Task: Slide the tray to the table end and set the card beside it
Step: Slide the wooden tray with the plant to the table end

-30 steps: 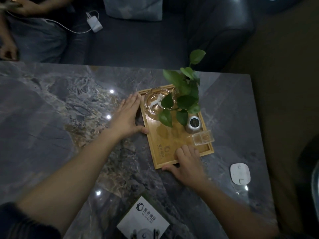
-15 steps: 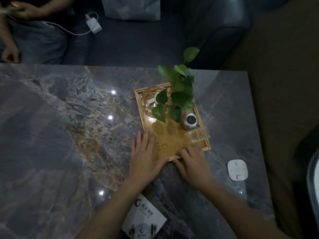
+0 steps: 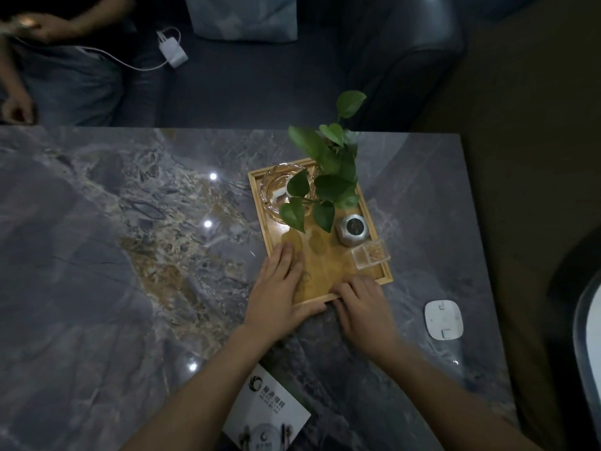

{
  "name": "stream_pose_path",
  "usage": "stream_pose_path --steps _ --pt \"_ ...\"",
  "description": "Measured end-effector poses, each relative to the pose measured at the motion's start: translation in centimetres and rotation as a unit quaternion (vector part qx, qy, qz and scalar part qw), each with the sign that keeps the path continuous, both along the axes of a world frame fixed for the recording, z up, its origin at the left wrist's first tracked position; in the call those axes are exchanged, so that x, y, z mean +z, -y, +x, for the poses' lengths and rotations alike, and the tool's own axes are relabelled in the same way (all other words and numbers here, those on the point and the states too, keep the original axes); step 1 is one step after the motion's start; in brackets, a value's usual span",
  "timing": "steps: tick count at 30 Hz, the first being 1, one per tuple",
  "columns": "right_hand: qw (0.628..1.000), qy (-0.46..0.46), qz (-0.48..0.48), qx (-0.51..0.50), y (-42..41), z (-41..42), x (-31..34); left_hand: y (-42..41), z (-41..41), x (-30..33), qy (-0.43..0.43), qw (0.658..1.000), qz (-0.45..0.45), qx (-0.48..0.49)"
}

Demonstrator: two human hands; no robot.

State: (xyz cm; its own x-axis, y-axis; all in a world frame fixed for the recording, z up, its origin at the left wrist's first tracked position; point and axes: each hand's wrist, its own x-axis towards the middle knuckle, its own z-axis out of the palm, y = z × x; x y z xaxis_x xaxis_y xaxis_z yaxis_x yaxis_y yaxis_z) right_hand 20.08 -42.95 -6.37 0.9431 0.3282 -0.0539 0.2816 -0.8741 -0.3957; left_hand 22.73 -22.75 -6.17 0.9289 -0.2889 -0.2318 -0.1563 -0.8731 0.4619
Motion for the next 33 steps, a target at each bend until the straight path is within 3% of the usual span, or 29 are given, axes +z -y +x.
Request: stream_pose_path --steps 21,33 --pt "0.992 -0.036 0.088 -0.081 3.4 0.8 1.3 3.3 1.7 -0.6 -0.037 0.999 -0.038 -0.005" --pt "0.992 -0.062 0.088 -0.062 5.0 1.4 1.4 4.6 2.0 -0.1 -0.039 0.999 -0.033 -0.009"
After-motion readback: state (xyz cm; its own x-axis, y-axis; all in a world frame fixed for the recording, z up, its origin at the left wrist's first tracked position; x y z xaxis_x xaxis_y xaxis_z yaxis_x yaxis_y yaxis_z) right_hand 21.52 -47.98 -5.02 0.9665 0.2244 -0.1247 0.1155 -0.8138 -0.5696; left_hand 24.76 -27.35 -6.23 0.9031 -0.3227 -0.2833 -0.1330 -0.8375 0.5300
